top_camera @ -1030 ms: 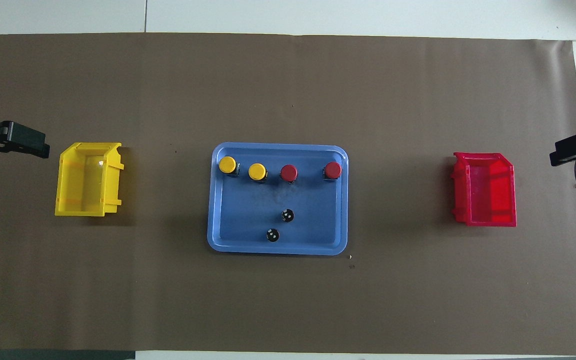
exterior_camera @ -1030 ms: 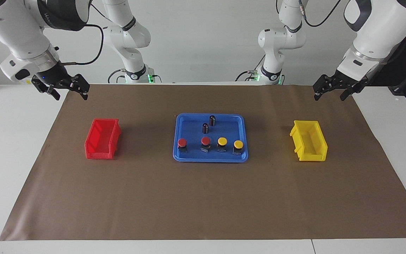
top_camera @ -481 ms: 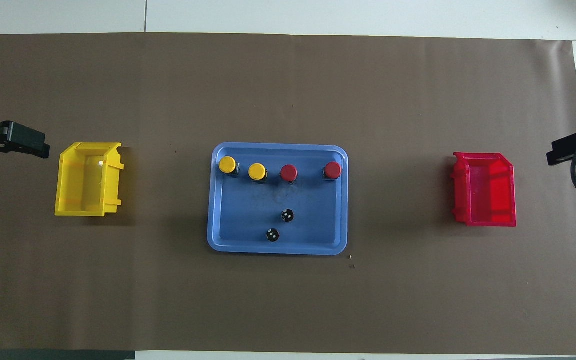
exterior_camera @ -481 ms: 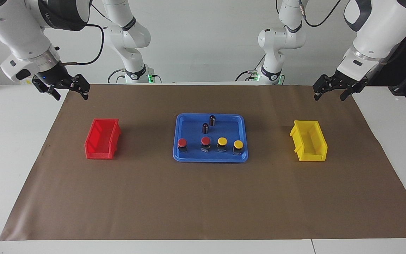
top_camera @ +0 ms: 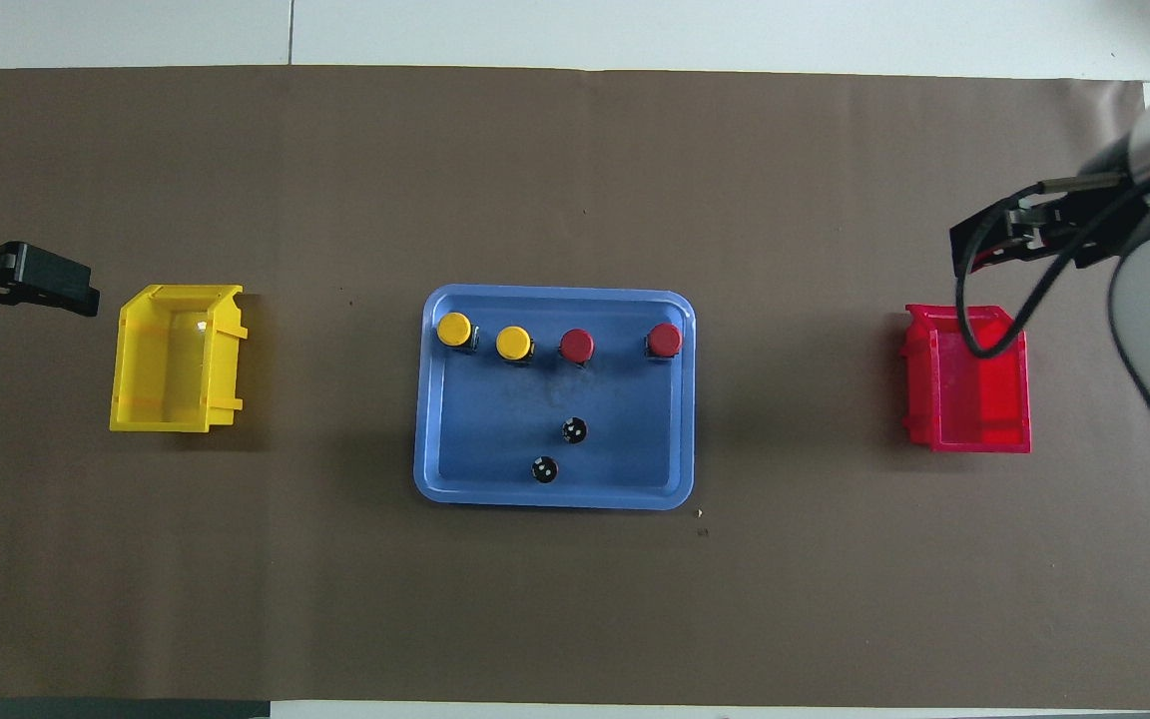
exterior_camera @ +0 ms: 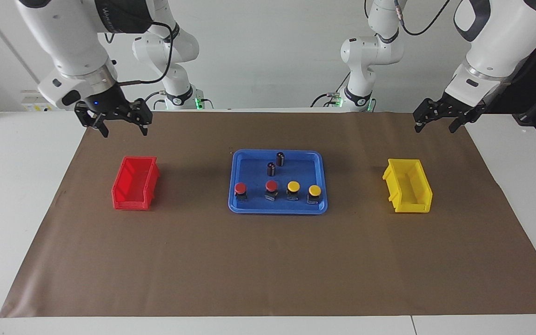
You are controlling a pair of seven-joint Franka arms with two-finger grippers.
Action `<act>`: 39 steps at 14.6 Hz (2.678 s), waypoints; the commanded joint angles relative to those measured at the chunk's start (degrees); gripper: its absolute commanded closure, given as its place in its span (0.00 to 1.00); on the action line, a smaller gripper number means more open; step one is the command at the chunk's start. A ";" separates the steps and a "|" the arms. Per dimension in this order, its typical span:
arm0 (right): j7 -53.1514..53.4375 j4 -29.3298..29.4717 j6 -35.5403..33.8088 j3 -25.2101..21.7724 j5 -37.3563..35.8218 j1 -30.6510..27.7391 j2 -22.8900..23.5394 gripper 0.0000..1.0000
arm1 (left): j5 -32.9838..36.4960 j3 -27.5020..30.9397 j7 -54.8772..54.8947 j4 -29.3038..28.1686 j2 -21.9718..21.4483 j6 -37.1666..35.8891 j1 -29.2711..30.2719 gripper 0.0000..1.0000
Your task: Sort red and yellow buttons by color
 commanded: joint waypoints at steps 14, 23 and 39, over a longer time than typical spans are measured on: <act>19.07 -22.48 36.57 1.06 2.21 15.90 10.70 0.05 | 1.35 -0.19 -0.46 -1.66 -1.66 -0.46 0.09 0.00; 14.67 -27.14 35.87 1.06 2.21 15.46 8.77 0.27 | 1.26 -0.19 -0.46 -1.66 -1.66 -0.46 0.09 0.00; -18.08 -31.95 12.11 0.62 2.30 -11.49 -9.24 0.86 | 1.26 -0.19 -0.37 -1.66 -1.75 -0.37 0.09 0.00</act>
